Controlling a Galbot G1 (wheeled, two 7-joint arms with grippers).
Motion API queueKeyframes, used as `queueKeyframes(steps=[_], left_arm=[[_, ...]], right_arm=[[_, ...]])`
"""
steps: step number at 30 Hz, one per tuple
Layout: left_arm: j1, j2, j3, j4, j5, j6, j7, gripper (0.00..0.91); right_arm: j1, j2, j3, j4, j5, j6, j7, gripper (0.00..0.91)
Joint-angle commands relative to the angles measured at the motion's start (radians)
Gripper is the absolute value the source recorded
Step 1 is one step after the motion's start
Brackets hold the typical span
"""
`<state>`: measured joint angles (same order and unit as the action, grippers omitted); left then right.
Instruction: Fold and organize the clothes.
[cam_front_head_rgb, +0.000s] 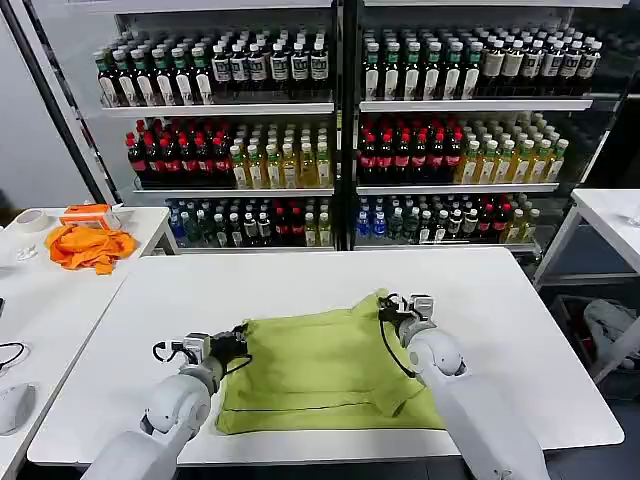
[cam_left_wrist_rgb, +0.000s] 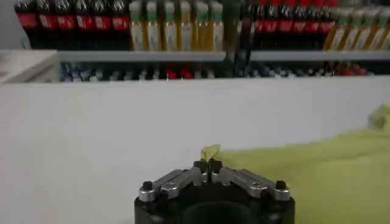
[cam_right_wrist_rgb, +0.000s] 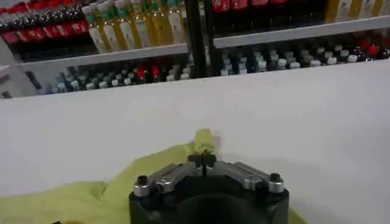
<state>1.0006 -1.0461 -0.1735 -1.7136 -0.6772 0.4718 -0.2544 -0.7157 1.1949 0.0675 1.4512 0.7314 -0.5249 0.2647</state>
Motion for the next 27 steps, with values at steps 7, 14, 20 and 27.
queueKeyframes(steps=[7,14,20,27], left_arm=[[0.11,0.035,-0.058,-0.179,-0.015,-0.064,0.007,0.02],[0.21,0.047,-0.097,-0.271,-0.009,-0.048,0.016,0.02],[0.275,0.054,-0.123,-0.328,0.028,-0.04,0.028,0.02],[0.326,0.074,-0.124,-0.328,0.101,-0.028,0.064,0.02]], right_arm=[[-0.161,-0.096,0.126,0.335,-0.025,0.01,-0.004,0.0],[-0.398,-0.138,0.216,0.555,-0.039,-0.007,-0.01,0.0],[-0.549,-0.156,0.306,0.68,-0.042,-0.019,-0.006,0.0],[-0.691,-0.154,0.382,0.744,-0.087,-0.036,-0.001,0.0]])
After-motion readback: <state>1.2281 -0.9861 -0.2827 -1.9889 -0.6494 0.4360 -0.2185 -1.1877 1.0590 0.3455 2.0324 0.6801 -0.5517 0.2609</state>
